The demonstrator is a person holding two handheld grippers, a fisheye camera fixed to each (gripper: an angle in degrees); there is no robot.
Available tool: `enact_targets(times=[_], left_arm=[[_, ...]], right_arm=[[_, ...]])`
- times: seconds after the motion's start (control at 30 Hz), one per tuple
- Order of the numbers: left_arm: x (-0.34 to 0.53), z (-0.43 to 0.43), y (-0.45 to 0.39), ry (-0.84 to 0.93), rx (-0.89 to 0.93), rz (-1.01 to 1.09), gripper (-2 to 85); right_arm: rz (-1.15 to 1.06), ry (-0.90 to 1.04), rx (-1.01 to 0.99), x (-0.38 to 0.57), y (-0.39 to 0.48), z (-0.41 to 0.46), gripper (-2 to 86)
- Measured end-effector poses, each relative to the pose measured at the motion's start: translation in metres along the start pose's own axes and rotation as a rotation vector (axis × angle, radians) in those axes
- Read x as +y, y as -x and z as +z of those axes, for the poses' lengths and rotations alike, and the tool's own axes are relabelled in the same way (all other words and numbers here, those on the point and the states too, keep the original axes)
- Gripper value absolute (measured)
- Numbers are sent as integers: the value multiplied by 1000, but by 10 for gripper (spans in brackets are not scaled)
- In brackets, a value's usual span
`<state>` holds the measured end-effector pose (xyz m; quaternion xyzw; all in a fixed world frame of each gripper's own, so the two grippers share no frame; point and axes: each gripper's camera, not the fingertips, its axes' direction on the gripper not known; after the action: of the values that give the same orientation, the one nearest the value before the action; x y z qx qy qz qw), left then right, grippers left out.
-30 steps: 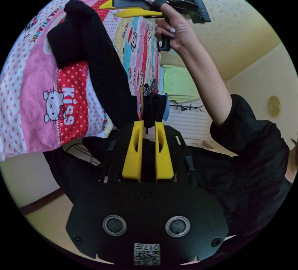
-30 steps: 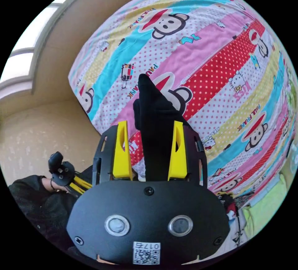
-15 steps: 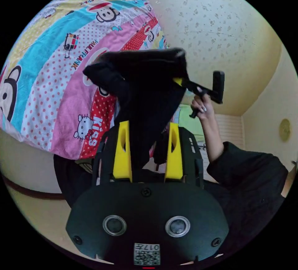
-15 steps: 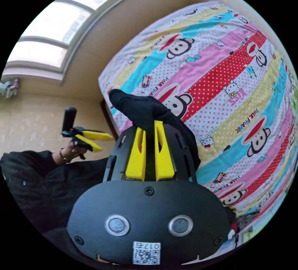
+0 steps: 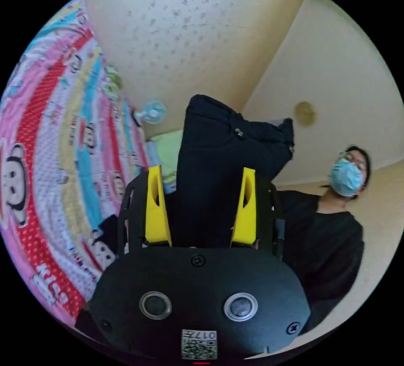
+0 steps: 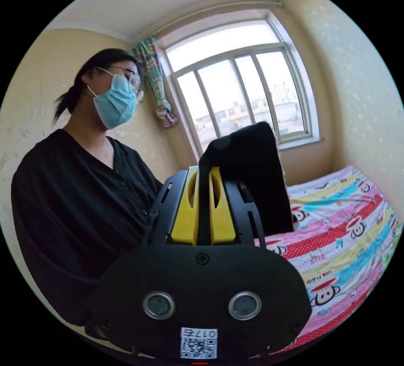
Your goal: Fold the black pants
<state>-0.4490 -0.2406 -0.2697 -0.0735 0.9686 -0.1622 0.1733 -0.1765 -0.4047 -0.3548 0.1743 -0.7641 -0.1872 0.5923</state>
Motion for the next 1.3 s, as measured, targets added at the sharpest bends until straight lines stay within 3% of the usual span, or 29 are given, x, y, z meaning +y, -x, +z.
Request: enact_targets(times=[0.07, 0.17, 0.27, 0.33, 0.43, 0.5, 0.57, 0.63, 0.7, 0.73, 0.77, 0.83, 0.93, 1.07, 1.13, 1.3], left_arm=[[-18, 52, -10, 104, 221, 38, 186], [-39, 102, -72, 162, 222, 177, 66], [-54, 117, -173, 115, 279, 469, 54], [-62, 122, -235, 100, 169, 595, 52], [-86, 141, -320, 42, -224, 758, 53], [-129, 182, -354, 40, -654, 885, 56], [-185, 212, -350, 44, -878, 916, 57], [-257, 232, -321, 59, -1000, 860, 61], [-353, 222, -246, 58, -1135, 597, 74], [-369, 212, -224, 49, -1182, 518, 75], [-385, 187, -180, 53, -1275, 369, 77], [-379, 142, -113, 92, -1395, 185, 79], [-319, 59, -5, 210, -1426, -3, 80], [-183, -68, 133, 363, -1452, -486, 88], [-129, -111, 161, 375, -1446, -638, 95], [-87, -198, 170, 376, -1508, -776, 116]], right_arm=[[-50, -72, -10, -24, 20, -31, 18], [-130, -209, -18, -56, 59, -93, 16], [-231, -270, 86, -82, 112, -143, 16], [-216, -369, 324, -99, 148, -174, 17], [-213, -551, 677, -115, 156, -204, 21], [-99, -587, 745, -138, 114, -233, 26], [44, -561, 809, -167, 39, -267, 33], [282, -500, 1063, -193, -88, -307, 49], [486, -358, 1229, -187, -181, -328, 62], [706, -262, 1316, -164, -230, -339, 66], [781, -235, 1335, -148, -246, -342, 68], [884, -159, 1301, -77, -282, -341, 71], [1003, 15, 1178, 39, -311, -321, 74], [1257, 266, 1011, 200, -306, -282, 72], [1455, 362, 919, 282, -277, -269, 72], [1690, 272, 790, 336, -215, -294, 74]])
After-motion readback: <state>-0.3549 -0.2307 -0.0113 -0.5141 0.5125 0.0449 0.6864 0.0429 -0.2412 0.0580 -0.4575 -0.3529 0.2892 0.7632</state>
